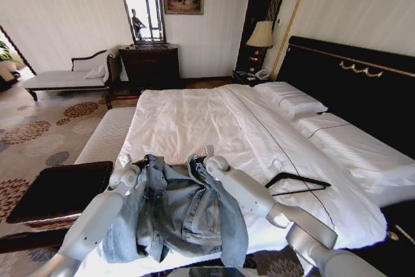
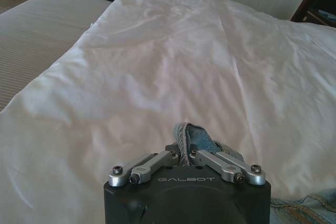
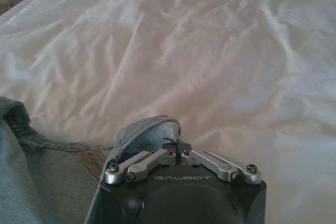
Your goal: Pick up the clothes from the bed and hang them on the clothes hanger.
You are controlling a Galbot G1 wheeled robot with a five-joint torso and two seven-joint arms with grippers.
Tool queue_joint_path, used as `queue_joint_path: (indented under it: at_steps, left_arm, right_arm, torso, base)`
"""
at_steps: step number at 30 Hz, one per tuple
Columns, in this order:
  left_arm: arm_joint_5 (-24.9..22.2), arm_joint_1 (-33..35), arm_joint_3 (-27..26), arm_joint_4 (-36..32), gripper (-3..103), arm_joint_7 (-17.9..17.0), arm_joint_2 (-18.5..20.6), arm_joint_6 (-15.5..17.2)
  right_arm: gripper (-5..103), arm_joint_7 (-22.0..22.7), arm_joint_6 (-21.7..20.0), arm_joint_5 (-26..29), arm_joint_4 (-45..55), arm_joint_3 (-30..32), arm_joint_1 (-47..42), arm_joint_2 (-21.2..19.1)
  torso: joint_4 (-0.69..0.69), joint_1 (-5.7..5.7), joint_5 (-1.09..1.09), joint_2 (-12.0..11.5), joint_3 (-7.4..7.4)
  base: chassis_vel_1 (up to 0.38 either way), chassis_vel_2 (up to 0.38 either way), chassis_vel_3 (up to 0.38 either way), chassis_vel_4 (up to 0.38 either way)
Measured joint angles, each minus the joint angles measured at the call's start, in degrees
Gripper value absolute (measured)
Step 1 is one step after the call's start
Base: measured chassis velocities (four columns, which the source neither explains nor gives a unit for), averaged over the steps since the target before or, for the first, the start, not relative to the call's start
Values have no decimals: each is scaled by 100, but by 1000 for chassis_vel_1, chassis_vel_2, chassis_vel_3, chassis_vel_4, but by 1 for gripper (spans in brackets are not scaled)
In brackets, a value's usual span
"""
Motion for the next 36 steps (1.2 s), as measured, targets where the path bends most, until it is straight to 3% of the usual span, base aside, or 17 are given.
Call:
queue_joint_path:
  at_steps: [7, 12, 15, 22, 30, 33, 34, 36]
  left_arm:
    - [230, 133, -40, 7, 2, 99, -102, -279]
    - [387, 337, -539, -246, 2, 291, -168, -978]
    - [453, 431, -608, -251, 2, 326, -158, -1033]
    - [1129, 795, -452, 82, 2, 452, -268, -901]
    - [1140, 849, -342, 79, -1, 422, -297, -747]
    - [1108, 856, -414, 47, 8, 366, -289, -641]
    - [1098, 882, -477, -16, 8, 353, -270, -600]
    - [1049, 998, -667, -262, 20, 307, -199, -514]
  right_arm:
    - [0, 137, 275, -175, -160, 197, -92, -50]
    - [0, 164, 757, -378, -98, 575, -137, -22]
    - [0, 130, 771, -450, -80, 551, -147, -93]
    - [0, 90, 691, -707, -361, 367, -240, -96]
    - [-2, 46, 524, -673, -389, 217, -217, -87]
    - [0, 19, 506, -685, -377, 222, -219, -87]
    - [5, 16, 508, -691, -326, 246, -233, -98]
    - [16, 10, 508, -661, -78, 293, -270, -226]
  torso:
    - [0, -1, 0, 0, 0]
    - [0, -1, 1, 1, -1]
    - [1, -1, 1, 0, -1]
    - [2, -1, 0, 1, -1]
    - [0, -1, 0, 1, -1]
    - [0, -1, -1, 1, -1]
    - [0, -1, -1, 0, 0]
    - [1, 0, 0, 0, 0]
  base:
    - [0, 0, 0, 0]
    - [0, 0, 0, 0]
    - [0, 0, 0, 0]
    - [0, 0, 0, 0]
    - [0, 0, 0, 0]
    - [0, 0, 0, 0]
    - [0, 0, 0, 0]
    - [0, 0, 0, 0]
